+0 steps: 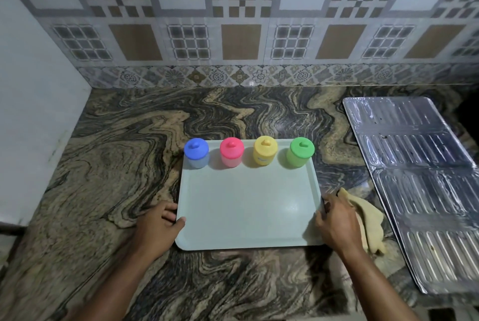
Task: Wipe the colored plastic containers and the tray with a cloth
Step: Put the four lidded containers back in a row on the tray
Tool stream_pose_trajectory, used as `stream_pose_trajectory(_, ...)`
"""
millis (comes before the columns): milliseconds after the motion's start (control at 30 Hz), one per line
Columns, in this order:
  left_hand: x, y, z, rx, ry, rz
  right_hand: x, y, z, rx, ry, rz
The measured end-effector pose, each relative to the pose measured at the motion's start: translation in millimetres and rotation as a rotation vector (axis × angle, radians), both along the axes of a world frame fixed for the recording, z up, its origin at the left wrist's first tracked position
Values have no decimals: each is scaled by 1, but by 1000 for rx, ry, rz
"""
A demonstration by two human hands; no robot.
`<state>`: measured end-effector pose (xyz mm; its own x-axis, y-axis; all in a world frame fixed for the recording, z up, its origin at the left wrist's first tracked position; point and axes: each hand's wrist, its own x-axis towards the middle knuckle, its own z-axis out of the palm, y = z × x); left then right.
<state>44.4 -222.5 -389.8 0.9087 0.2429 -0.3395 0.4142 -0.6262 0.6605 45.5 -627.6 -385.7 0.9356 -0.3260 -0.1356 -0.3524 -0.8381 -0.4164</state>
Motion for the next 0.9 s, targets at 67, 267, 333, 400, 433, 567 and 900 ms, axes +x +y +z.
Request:
stream_pose_trajectory(67, 1, 0, -1, -28, 20, 40, 3, -2, -1, 64, 11, -40)
stream_pose_trajectory(267, 8, 1, -6, -63, 0, 105, 12, -6, -4, 176, 33, -131)
stream_pose_trajectory(333, 18, 1, -5, -47, -5, 108, 20, -5, -2, 192, 31, -137)
stream_pose_trajectory(400, 33, 2, -5, -33, -15, 112, 36, -4, 0, 211, 25, -140)
stream_pose_trajectory(433, 42, 3, -4, -23, -14, 110, 44, -3, 2, 218, 27, -142)
stream_pose_trajectory(567, 88, 0, 3, 14, -5, 107, 90, 0, 7, 244, 40, -153)
stream_pose_trajectory(900, 185, -6, 16, 57, 53, 128, 191, 8, 19, 207, 54, -152)
